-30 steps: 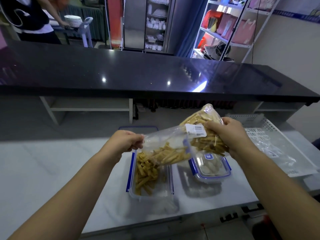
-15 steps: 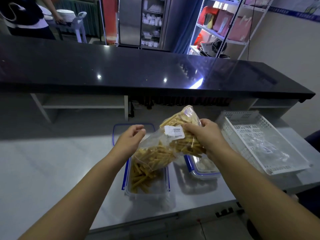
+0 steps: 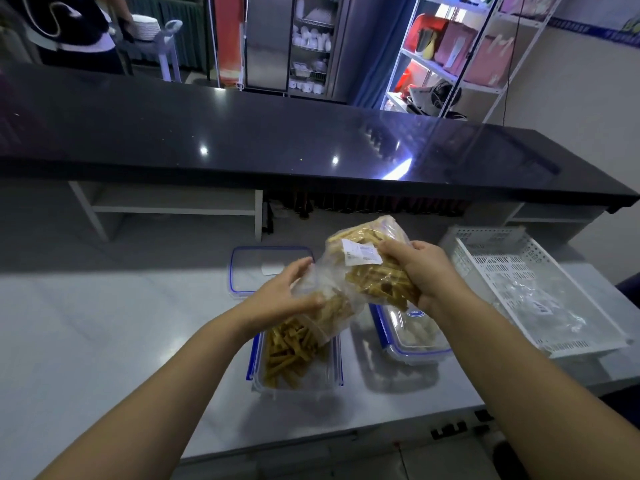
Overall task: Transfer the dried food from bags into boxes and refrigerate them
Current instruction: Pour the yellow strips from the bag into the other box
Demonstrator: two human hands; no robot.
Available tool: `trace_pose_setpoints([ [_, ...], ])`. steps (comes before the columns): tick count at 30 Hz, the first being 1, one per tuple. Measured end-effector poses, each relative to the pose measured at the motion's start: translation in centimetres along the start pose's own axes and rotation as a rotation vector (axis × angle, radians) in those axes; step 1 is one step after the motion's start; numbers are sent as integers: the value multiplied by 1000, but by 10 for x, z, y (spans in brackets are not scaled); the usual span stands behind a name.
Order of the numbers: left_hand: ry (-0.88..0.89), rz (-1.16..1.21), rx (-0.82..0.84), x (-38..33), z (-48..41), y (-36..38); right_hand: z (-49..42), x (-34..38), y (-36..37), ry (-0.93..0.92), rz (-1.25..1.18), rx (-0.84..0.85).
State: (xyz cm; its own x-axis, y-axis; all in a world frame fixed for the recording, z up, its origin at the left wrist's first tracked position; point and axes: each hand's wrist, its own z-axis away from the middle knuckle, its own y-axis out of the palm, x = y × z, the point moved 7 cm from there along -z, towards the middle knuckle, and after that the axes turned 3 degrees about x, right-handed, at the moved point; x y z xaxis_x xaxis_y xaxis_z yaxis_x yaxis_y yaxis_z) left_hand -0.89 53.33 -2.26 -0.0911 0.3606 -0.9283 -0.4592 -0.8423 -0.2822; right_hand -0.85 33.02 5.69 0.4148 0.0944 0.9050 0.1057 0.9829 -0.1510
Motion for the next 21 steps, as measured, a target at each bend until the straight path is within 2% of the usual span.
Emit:
trace_pose_setpoints([
  [3,41,-166,-54,7,-4,17,-3,-12,-5,64,-31,-14],
  [6,-18,-299,-172,15,-15,15,-5,-17,-11,97,-61,-37],
  [12,11,-407,-367,20,-15,7,-8,-21,-19,109,-67,-50],
  [17,7,-544,-353,26,2,-18,-13,-27,-15,97,4,-30],
  [21,-10,-558,-347,32,20,-41,-15,-36,-1,110,66,18],
])
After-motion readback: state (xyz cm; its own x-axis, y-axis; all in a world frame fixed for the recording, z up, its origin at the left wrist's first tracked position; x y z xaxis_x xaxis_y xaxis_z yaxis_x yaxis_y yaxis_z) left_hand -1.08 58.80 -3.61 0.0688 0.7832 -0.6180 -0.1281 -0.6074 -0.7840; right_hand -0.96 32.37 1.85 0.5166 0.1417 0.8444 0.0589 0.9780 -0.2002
